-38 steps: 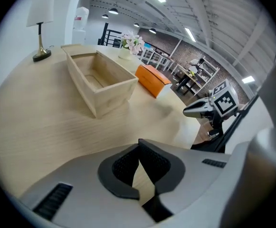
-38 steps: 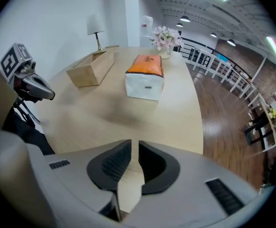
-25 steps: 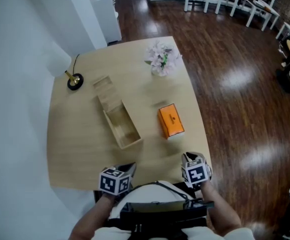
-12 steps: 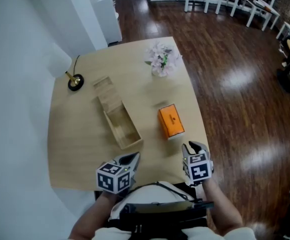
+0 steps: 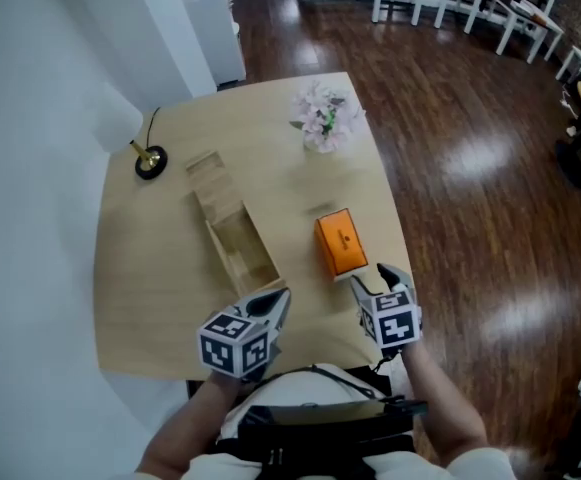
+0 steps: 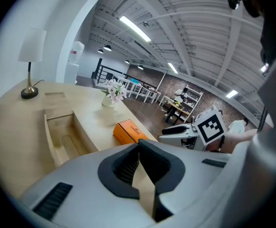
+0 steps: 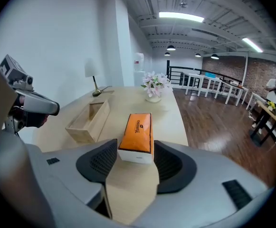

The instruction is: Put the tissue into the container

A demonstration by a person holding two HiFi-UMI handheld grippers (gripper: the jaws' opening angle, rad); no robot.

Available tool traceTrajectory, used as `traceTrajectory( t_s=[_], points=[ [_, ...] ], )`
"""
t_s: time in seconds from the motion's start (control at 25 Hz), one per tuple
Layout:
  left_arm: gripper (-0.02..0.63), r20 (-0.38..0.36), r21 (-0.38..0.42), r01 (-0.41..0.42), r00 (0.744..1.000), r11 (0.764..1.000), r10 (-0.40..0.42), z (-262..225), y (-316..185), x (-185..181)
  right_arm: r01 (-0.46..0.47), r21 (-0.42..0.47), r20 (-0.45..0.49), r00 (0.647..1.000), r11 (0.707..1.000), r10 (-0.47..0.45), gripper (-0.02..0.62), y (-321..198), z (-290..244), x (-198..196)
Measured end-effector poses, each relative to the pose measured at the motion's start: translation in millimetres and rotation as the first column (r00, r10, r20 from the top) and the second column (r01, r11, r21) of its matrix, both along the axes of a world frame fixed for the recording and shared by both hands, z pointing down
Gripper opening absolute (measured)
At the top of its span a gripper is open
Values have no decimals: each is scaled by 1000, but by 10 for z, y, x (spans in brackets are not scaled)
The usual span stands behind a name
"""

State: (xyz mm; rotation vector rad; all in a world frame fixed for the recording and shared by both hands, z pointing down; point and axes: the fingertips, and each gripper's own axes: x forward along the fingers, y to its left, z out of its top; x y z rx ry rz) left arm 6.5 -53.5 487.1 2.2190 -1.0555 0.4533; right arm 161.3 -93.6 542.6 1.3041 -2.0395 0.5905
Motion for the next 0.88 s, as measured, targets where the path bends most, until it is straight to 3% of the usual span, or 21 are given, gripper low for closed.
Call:
traceTrajectory(
  t_s=[0.32,0.52,0.88],
  points=[
    [0,-33,-11,1,999,1000,-2,59,-134,101,48,-39,36,998,998,-46,298,-234,150,-213],
    [88,-28,-34,8,1000,999,-9,168,-220,149,52,-45,21,998,998,-51,325,-378,245,-223],
    [137,-36,-44,6,999,999,-8,280,-430,319,56,-84,43,998,995,-53,373,-548,416,-265]
  ],
)
